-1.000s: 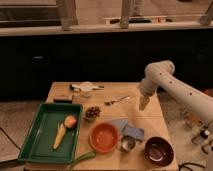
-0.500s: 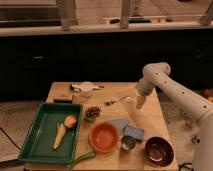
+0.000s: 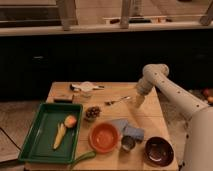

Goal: Place fork in red bowl

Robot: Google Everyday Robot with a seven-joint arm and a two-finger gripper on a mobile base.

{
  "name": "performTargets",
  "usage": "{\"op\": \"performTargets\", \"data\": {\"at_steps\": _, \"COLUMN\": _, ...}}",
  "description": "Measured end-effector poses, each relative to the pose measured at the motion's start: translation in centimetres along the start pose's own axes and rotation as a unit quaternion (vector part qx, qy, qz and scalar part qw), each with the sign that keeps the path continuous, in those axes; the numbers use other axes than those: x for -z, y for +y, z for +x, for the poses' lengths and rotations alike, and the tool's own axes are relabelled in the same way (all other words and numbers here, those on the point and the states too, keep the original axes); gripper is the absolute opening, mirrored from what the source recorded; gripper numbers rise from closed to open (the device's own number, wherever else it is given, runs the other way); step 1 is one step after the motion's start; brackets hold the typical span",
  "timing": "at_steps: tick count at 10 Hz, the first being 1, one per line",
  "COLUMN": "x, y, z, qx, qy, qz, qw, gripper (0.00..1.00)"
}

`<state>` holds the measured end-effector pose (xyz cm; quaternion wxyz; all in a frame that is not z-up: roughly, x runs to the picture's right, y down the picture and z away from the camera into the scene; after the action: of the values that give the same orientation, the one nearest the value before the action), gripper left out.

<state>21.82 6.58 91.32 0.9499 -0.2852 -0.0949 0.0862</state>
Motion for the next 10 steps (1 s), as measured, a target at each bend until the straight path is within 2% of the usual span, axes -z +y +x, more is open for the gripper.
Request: {"op": "performTargets", "data": {"at_steps": 10, "x": -2.6, "y": -0.7, "z": 1.7, "qx": -0.025, "qy": -0.032, "qz": -0.021, "qw": 0.999, "gripper": 0.8}}
